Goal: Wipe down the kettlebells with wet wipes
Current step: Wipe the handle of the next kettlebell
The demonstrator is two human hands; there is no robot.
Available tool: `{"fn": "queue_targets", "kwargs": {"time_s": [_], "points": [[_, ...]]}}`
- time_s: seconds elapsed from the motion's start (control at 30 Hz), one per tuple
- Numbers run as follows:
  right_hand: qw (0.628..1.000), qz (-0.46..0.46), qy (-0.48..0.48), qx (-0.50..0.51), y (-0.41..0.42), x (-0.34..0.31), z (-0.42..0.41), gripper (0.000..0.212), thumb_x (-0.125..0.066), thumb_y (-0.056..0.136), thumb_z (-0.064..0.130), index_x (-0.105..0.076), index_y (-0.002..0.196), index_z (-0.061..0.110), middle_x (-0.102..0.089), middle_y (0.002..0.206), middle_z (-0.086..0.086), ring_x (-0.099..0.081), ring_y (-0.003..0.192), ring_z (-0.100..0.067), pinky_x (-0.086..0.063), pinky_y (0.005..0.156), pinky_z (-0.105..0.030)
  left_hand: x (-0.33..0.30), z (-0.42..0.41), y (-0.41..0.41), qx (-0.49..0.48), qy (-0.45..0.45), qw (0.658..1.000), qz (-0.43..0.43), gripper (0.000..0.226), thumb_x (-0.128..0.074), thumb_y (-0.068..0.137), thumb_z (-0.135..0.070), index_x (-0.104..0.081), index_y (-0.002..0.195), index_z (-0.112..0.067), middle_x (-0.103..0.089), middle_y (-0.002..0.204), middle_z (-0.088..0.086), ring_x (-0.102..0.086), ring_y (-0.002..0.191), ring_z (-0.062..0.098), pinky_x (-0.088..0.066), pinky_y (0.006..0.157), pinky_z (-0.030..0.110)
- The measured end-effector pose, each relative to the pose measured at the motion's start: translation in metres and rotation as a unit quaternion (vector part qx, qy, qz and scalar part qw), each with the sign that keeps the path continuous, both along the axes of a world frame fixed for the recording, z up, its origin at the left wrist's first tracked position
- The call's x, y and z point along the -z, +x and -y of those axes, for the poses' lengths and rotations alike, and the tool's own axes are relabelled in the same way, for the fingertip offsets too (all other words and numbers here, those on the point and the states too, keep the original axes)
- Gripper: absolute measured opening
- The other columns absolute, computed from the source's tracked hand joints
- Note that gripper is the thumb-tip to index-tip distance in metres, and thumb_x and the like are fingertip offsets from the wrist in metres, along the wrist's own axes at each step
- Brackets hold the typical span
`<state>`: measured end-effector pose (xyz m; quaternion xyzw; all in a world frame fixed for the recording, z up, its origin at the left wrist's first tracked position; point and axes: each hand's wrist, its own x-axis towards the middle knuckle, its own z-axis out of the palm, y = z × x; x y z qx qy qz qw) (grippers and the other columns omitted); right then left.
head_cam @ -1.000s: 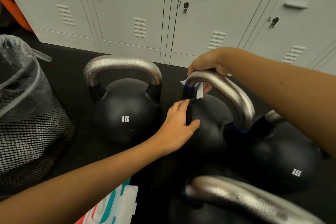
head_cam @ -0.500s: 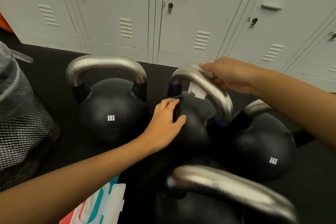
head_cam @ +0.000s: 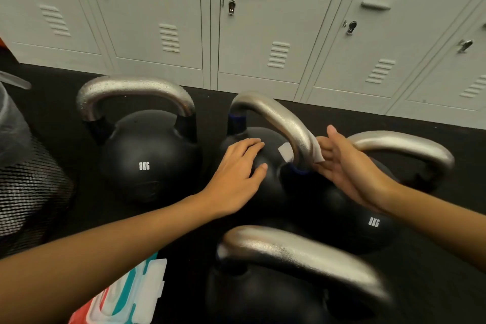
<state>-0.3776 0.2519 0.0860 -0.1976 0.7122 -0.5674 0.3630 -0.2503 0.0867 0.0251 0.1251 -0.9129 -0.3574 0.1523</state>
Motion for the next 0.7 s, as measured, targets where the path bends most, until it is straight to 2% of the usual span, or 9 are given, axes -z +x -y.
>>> {"fn": "queue_targets", "kwargs": {"time_s": [0.07,0.13,0.2,0.3,0.37,0.43,0.53,0.63,0.7], "points": [[1.000,0.007,0.004,-0.011,-0.002,0.010,0.008,0.061,-0.020,0.105,0.048,-0.065,0.124,0.012,-0.070,0.120,-0.007,-0.060,0.121,-0.016,-0.035,0.112,-0.032,0.000,0.001,0.001,-0.001,-0.003,1.000,-0.005,0.049,-0.046,0.099,-0.026,-0.035,0.145,-0.016,-0.033,0.148,-0.007,-0.017,0.136,0.003,-0.007,0.107,0.010],[1.000,0.009,0.020,-0.011,-0.001,0.019,0.020,0.067,-0.025,0.099,0.063,-0.056,0.137,0.018,-0.059,0.137,-0.003,-0.048,0.133,-0.016,-0.021,0.121,-0.038,0.001,0.001,0.001,-0.001,-0.008,1.000,-0.006,0.048,-0.045,0.099,-0.026,-0.035,0.146,-0.016,-0.033,0.148,-0.008,-0.018,0.135,0.004,-0.009,0.107,0.011],[1.000,0.012,0.022,0.008,-0.002,0.026,0.025,0.065,-0.028,0.095,0.069,-0.058,0.133,0.026,-0.057,0.138,-0.001,-0.046,0.134,-0.014,-0.017,0.123,-0.039,0.002,0.001,0.001,0.000,-0.016,1.000,-0.008,0.049,-0.045,0.099,-0.027,-0.035,0.146,-0.017,-0.033,0.148,-0.008,-0.018,0.136,0.004,-0.010,0.108,0.012],[1.000,0.011,0.001,0.006,0.004,0.028,0.016,0.063,-0.017,0.099,0.060,-0.068,0.112,0.025,-0.071,0.116,0.007,-0.059,0.117,-0.003,-0.032,0.110,-0.023,0.003,0.002,0.002,0.007,-0.023,1.000,-0.008,0.049,-0.044,0.100,-0.028,-0.034,0.146,-0.018,-0.032,0.149,-0.008,-0.016,0.135,0.002,-0.010,0.109,0.013],[0.999,0.022,-0.022,0.012,0.011,0.031,0.000,0.062,-0.014,0.101,0.053,-0.067,0.110,0.024,-0.074,0.110,0.008,-0.063,0.111,0.000,-0.036,0.102,-0.018,0.004,0.004,0.003,0.012,-0.024,1.000,-0.007,0.049,-0.044,0.100,-0.029,-0.033,0.147,-0.019,-0.031,0.149,-0.009,-0.016,0.135,0.002,-0.011,0.110,0.014],[0.998,0.039,-0.044,0.017,0.017,0.038,-0.016,0.061,-0.017,0.099,0.054,-0.065,0.116,0.021,-0.072,0.118,0.004,-0.062,0.117,-0.005,-0.036,0.106,-0.023,0.005,0.004,0.003,0.014,-0.025,1.000,-0.008,0.049,-0.044,0.100,-0.029,-0.033,0.147,-0.019,-0.031,0.149,-0.009,-0.016,0.135,0.002,-0.011,0.110,0.015],[0.995,0.088,-0.028,0.036,0.026,0.043,-0.030,0.066,-0.028,0.085,0.064,-0.062,0.120,0.019,-0.068,0.125,0.000,-0.061,0.120,-0.011,-0.038,0.109,-0.028,0.005,0.004,0.002,0.013,-0.028,0.999,-0.008,0.049,-0.044,0.100,-0.029,-0.033,0.147,-0.019,-0.031,0.149,-0.008,-0.017,0.136,0.003,-0.012,0.111,0.016],[0.993,0.101,0.000,0.053,0.033,0.041,-0.034,0.073,-0.032,0.076,0.066,-0.060,0.121,0.016,-0.067,0.119,0.000,-0.062,0.114,-0.012,-0.042,0.104,-0.028,0.005,0.004,0.002,0.015,-0.034,0.999,-0.009,0.049,-0.044,0.100,-0.029,-0.033,0.147,-0.018,-0.031,0.149,-0.008,-0.017,0.135,0.003,-0.011,0.110,0.016],[0.995,0.084,0.001,0.050,0.035,0.036,-0.031,0.069,-0.031,0.075,0.067,-0.059,0.119,0.020,-0.067,0.118,0.003,-0.061,0.116,-0.009,-0.039,0.108,-0.028,0.005,0.004,0.002,0.015,-0.034,0.999,-0.009,0.049,-0.044,0.100,-0.028,-0.032,0.147,-0.018,-0.031,0.149,-0.008,-0.017,0.134,0.003,-0.011,0.109,0.014]]}}
